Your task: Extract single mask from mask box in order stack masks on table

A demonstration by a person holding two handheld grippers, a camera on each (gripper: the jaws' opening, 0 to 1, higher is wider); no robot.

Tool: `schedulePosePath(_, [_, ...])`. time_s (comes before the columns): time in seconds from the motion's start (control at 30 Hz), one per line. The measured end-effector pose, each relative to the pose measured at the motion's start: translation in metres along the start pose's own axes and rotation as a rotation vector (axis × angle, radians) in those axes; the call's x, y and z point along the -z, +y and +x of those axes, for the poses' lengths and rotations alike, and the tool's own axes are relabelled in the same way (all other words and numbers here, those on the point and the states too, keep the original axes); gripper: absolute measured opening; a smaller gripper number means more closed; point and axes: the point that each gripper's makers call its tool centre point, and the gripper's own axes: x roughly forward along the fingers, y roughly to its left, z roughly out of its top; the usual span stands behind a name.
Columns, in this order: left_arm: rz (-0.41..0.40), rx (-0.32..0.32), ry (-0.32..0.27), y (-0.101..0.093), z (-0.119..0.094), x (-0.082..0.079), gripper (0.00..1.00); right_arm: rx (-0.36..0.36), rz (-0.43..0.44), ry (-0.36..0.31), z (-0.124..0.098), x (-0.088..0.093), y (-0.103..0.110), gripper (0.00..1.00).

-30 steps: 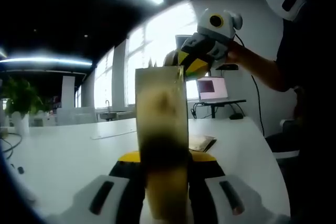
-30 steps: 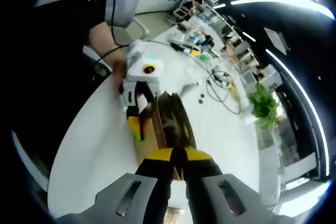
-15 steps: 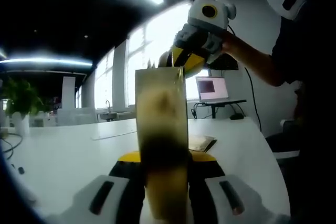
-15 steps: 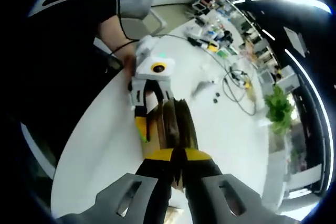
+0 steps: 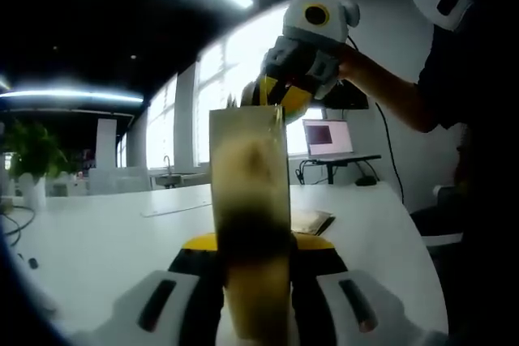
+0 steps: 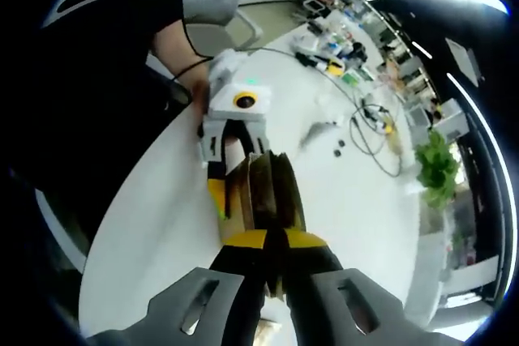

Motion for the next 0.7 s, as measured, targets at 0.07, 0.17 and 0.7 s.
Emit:
schedulePosePath(0.07, [0.001,0.0,0.0,0.0,0.0,0.0,0.33,-0.016,0.004,0.002,0.0,-0.001,0.0,0.04])
schedulePosePath(0.17, [0.0,0.0,0.0,0.0,0.0,0.0,0.33,-0.048,0.004,0.003,0.004,-0.002,0.001,0.04])
schedulePosePath(0.7, [0.001,0.001,0.001,0.0,0.0,0.0,0.34,-0.181,0.017,0.013,0.019,-0.003,0.005,0.03])
